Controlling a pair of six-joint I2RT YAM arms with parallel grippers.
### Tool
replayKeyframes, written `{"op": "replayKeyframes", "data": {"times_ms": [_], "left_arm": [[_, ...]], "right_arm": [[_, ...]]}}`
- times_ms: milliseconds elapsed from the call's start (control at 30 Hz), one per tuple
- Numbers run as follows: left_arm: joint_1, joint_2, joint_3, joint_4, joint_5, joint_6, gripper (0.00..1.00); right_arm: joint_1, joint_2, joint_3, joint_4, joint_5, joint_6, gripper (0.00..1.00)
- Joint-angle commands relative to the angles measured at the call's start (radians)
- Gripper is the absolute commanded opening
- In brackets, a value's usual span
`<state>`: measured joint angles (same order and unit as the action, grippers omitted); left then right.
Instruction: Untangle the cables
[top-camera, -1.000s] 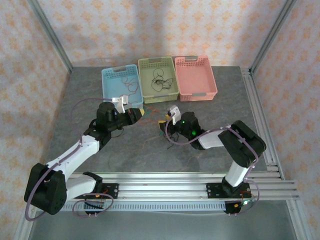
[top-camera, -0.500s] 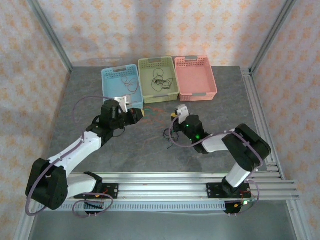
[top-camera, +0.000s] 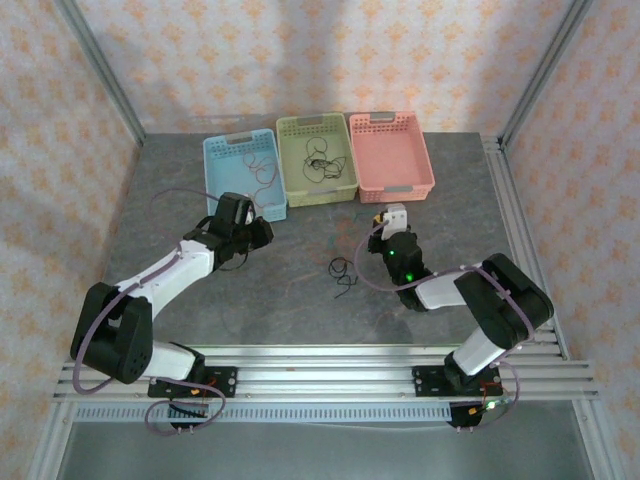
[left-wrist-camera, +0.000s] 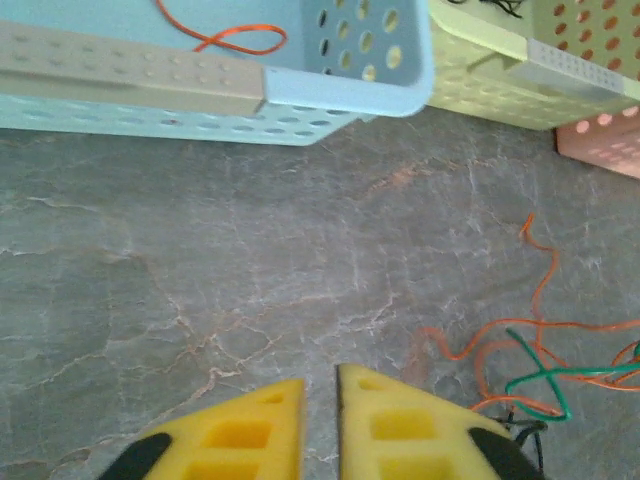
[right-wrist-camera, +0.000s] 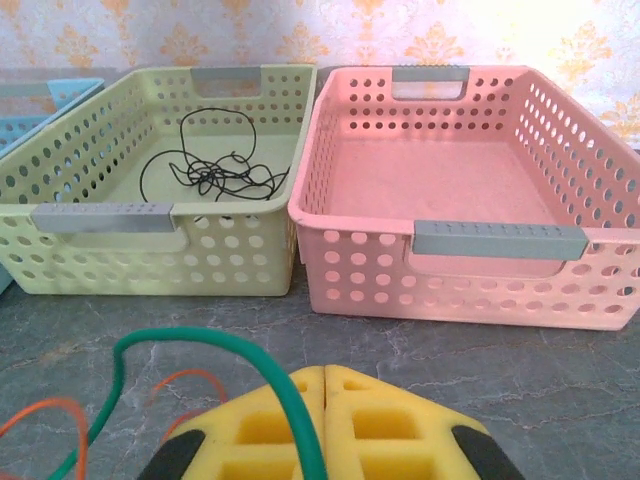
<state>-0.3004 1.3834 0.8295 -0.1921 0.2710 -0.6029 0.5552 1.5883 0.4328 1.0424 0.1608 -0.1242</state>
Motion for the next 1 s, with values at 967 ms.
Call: {"op": "replayKeyframes", "data": {"times_ms": [967], "left_arm": [[-0.163, 0.036, 0.015, 0.198, 0.306, 0.113, 0.44]], "right_arm": [[0.074, 0.073, 0.07, 0.067, -0.498, -0.014, 0.0]]}}
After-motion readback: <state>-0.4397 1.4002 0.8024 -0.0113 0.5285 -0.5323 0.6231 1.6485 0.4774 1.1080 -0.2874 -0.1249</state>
